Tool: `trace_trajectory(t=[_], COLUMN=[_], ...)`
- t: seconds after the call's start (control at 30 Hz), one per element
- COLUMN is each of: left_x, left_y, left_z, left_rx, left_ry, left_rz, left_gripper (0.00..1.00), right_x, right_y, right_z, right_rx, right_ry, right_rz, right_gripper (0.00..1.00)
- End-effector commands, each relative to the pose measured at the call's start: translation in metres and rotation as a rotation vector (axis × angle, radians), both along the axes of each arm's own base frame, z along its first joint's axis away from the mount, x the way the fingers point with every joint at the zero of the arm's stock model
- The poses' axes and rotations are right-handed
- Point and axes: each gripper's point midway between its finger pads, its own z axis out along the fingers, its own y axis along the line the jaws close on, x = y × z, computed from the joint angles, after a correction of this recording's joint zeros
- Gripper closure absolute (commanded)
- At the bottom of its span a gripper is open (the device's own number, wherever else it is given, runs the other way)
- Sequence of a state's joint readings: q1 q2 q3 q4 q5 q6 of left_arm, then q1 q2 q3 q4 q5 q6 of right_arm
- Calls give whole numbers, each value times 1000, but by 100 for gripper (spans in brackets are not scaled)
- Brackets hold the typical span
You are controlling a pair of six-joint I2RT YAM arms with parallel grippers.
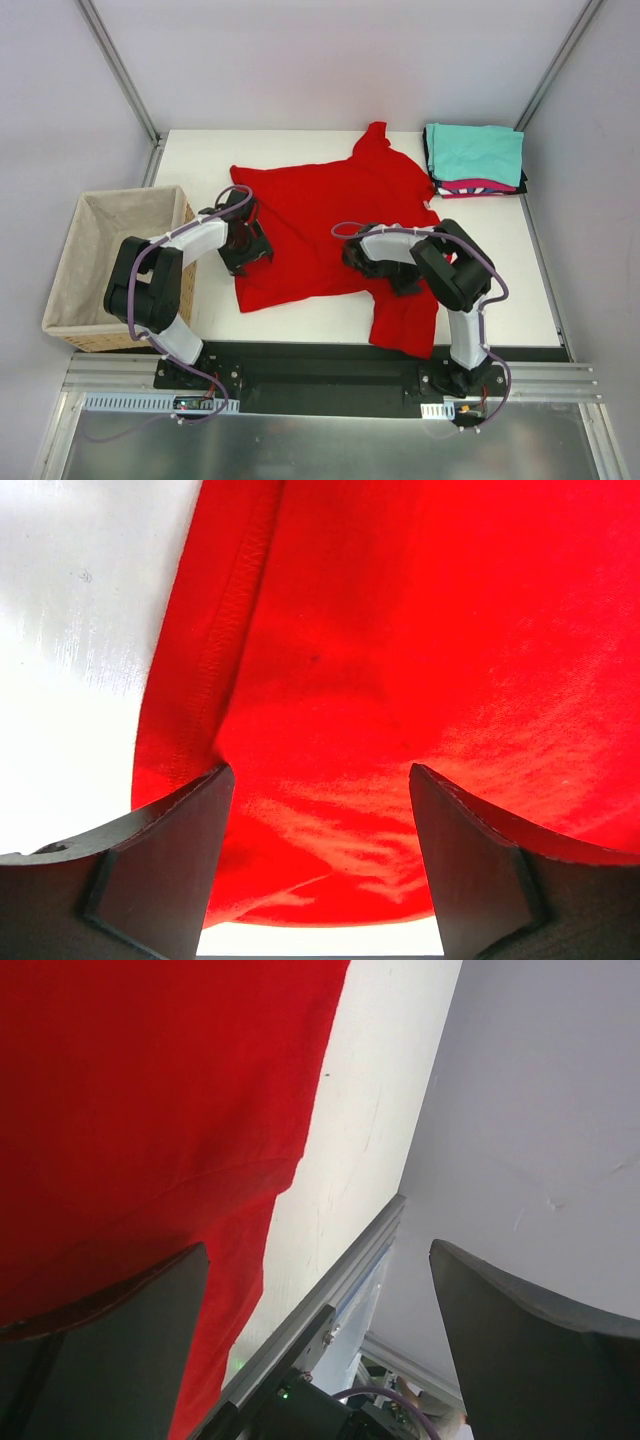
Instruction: Fold and stack the t-shirts
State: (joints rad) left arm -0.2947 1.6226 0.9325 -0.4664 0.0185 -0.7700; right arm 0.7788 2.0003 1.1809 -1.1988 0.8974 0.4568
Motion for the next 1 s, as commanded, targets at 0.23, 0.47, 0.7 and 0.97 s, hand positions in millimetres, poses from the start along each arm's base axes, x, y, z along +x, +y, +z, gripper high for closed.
trace_trajectory(t=[0.23,0.47,0.7,0.97], left_x=[-6,-1,0,3], left_y=[19,32,43,54], left_z=[-20,-5,5,9], left_rx=[14,12,3,14], left_ry=[45,-11,-48,-70], left_rz=[46,96,139,183], left_gripper=[28,29,29,29], right_x=[-6,-11,-24,-34], right_y=[-7,-18,-38,-52], right_z=[5,3,-8,-18], right_rx=[-110,-160,-37,140], right_ry=[71,116,162,181], right_rz=[-24,-85,-253,-396], right_gripper=[3,3,3,3])
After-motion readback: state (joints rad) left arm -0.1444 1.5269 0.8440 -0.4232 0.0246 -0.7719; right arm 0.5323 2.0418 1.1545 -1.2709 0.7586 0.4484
